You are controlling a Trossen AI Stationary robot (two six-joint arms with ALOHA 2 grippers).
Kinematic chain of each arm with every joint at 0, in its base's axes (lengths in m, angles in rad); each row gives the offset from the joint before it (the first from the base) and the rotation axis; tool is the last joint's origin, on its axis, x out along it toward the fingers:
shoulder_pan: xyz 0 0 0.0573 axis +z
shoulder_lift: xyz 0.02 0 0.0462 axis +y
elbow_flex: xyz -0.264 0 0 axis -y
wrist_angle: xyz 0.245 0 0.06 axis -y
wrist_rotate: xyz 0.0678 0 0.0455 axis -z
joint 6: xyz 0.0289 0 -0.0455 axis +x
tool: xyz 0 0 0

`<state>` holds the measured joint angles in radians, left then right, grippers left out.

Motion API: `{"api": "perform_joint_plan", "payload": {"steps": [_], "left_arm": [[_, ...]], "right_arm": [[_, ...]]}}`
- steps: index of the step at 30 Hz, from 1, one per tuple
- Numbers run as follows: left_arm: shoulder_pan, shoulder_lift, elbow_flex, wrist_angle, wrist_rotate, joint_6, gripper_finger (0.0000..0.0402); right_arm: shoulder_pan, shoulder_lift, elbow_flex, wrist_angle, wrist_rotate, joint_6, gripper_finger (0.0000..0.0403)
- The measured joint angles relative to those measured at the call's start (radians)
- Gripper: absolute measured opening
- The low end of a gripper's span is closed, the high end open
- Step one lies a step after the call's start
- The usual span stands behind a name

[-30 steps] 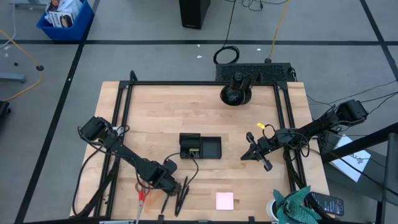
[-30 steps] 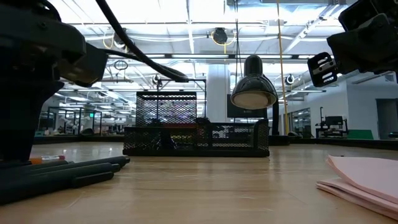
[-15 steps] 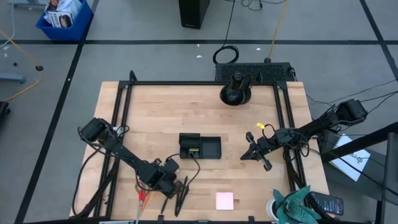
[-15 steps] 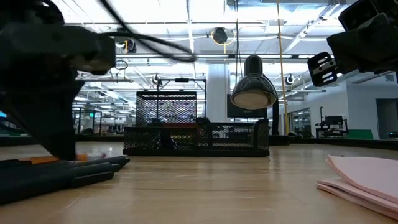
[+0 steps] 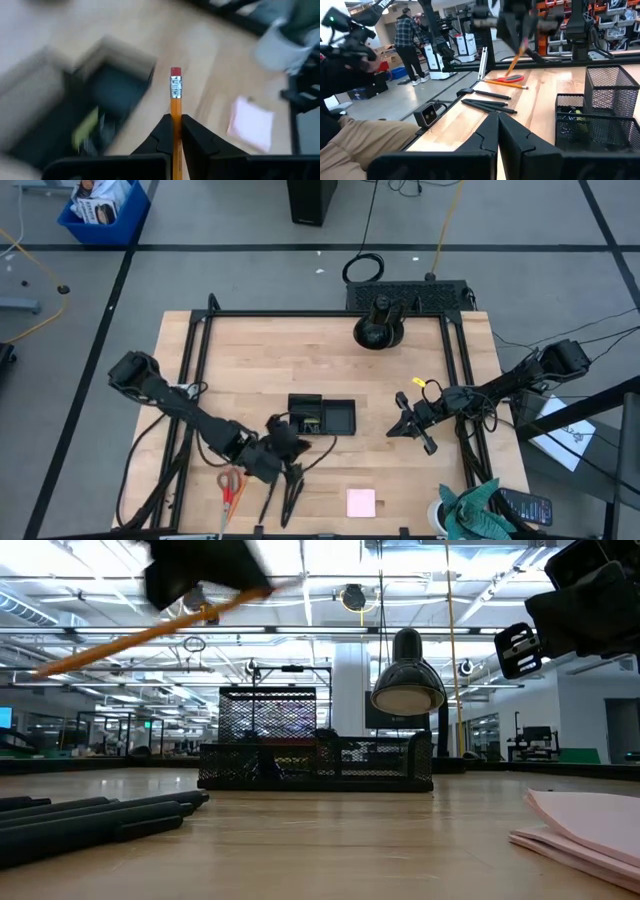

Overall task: Pick and place office supplies into organizer
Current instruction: Put the yellow pencil into the black desk organizer

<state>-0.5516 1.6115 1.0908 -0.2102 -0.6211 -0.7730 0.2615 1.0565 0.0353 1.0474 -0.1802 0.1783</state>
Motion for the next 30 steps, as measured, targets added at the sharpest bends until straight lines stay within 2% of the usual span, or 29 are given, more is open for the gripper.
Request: {"api": "perform_joint_plan", "payload": {"steps": [3,5,10,16,25,30], "left_arm": [[0.042,-0.031,0.004,0.207,0.009,0.281,0.0017],[0.078,-0.045,0.003,0.297,0.057,0.437,0.0011],[0.174,-0.061,0.003,0.450,0.194,0.696,0.0012],[0.271,-0.059,0.003,0.436,0.354,0.818,0.0028],[0.435,-0.085,0.002,0.338,0.718,0.930,0.0030],[0.507,-0.150,-0.005,0.333,0.828,0.972,0.0030]], "right_arm": [[0.000,0.000,0.000,0.002,0.000,0.000,0.0000],[0.000,0.000,0.000,0.011,0.000,0.000,0.0000],[0.000,0.000,0.000,0.026,0.000,0.000,0.0000],[0.000,0.000,0.000,0.052,-0.003,0.015,0.0000],[0.000,0.000,0.000,0.080,-0.004,0.052,0.0000],[0.000,0.000,0.000,0.083,-0.007,0.066,0.0000]]}}
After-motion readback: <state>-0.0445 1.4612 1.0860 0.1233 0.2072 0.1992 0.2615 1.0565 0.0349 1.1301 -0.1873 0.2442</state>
